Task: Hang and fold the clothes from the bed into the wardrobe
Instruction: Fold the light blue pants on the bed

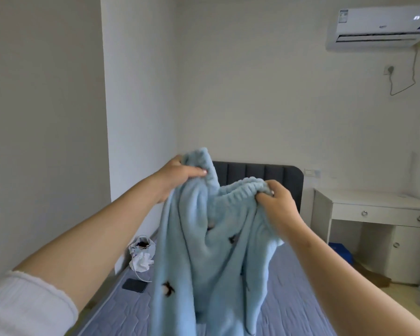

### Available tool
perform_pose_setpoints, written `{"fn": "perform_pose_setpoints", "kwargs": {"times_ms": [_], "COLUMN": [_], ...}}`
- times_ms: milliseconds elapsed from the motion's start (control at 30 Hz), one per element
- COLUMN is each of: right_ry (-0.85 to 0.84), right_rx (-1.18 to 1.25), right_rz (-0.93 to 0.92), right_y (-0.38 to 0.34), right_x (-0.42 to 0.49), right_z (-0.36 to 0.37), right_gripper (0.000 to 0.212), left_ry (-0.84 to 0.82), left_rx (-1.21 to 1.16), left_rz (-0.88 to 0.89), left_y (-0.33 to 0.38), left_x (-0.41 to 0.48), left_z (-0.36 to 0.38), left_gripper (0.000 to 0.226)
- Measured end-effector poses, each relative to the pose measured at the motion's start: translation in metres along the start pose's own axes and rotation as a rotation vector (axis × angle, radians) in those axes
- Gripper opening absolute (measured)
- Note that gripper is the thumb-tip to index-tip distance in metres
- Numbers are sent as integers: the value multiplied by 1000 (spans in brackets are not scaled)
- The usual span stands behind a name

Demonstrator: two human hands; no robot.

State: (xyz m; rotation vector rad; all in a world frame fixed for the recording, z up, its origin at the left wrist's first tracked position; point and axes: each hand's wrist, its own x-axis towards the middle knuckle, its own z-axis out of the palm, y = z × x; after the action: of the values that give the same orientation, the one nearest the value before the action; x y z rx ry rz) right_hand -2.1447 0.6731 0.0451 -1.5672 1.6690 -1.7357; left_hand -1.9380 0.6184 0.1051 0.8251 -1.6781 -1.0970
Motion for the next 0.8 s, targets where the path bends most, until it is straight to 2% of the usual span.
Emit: {"fn": "perform_pose_setpoints", "kwargs": {"times_ms": [67,133,167,200,233,300,367,433,500,600,667,733,800], "right_ry": [-52,-105,-126,-149,-178,-238,-258,-245,-212,-139,-60,32,82], "right_rx": [38,8,-13,-34,-57,-108,-127,-108,-99,-101,-81,-70,-118], "right_rz": [-59,-107,-126,-144,-160,-187,-209,-229,-227,-203,-192,-163,-147], "right_y": [-12,-21,-24,-26,-28,-30,-30,-29,-27,-22,-18,-15,-15], "right_x": [3,5,6,6,5,2,1,1,2,4,7,10,15], "right_z": [0,1,2,3,4,6,5,0,-4,-9,-17,-27,-34], "right_gripper": [21,19,18,18,18,19,20,21,21,23,26,26,21], "left_ry": [-34,98,132,89,-45,-365,-465,-395,-351,-391,-381,-279,-169], "left_rx": [218,737,909,919,811,530,437,383,393,553,756,977,994], "left_rz": [-4,55,142,252,316,248,200,150,101,17,2,9,20], "left_y": [-10,-18,-21,-23,-25,-28,-37,-47,-55,-63,-68,-72,-65], "left_x": [-5,-7,-8,-9,-8,-11,-9,-5,-1,1,1,3,5], "left_z": [2,7,11,16,21,34,40,40,37,29,21,12,6], "left_gripper": [22,47,59,68,78,89,70,39,24,16,15,11,19]}}
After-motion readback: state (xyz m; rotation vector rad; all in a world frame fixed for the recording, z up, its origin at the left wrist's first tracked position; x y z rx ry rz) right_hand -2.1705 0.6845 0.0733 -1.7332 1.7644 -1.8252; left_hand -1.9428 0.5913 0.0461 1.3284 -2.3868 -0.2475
